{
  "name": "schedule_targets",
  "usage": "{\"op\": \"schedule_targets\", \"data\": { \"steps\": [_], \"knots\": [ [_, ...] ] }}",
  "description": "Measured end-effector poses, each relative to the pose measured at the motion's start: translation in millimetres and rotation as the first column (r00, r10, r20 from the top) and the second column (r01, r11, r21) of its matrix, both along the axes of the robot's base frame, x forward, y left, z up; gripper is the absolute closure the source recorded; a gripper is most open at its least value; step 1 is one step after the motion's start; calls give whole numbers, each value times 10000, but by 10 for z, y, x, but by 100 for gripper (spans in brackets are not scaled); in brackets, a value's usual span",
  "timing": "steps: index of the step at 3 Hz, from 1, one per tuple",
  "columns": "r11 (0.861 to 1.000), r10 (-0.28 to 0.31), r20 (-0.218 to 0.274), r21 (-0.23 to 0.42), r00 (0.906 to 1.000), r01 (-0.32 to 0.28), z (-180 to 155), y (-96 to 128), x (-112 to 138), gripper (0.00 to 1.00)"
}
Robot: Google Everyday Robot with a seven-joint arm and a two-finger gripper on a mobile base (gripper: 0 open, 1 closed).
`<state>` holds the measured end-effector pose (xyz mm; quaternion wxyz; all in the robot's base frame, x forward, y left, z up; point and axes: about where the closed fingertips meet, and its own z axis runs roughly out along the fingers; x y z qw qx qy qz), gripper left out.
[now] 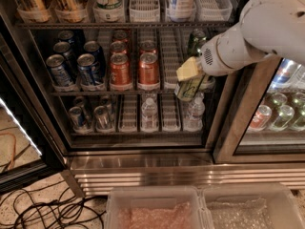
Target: Pick green can from middle shelf of fridge
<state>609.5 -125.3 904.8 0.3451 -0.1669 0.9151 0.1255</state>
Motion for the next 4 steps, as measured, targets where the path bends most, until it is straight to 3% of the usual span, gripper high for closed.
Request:
{"op": "schedule_targets", "data": {
  "steps": [1, 2, 3, 4],
  "knots": [
    [9999, 102, -100, -86, 9999, -103, -24, 4, -28, 100],
    [9991, 303, -961, 335, 9949, -272, -236, 68, -203, 100],
    [9905, 1086, -2732, 1113, 9558, -807, -651, 369, -764, 100],
    [9745, 2026, -4271, 1769, 8812, -1383, -1011, 683, -1332, 100]
  ]
}}
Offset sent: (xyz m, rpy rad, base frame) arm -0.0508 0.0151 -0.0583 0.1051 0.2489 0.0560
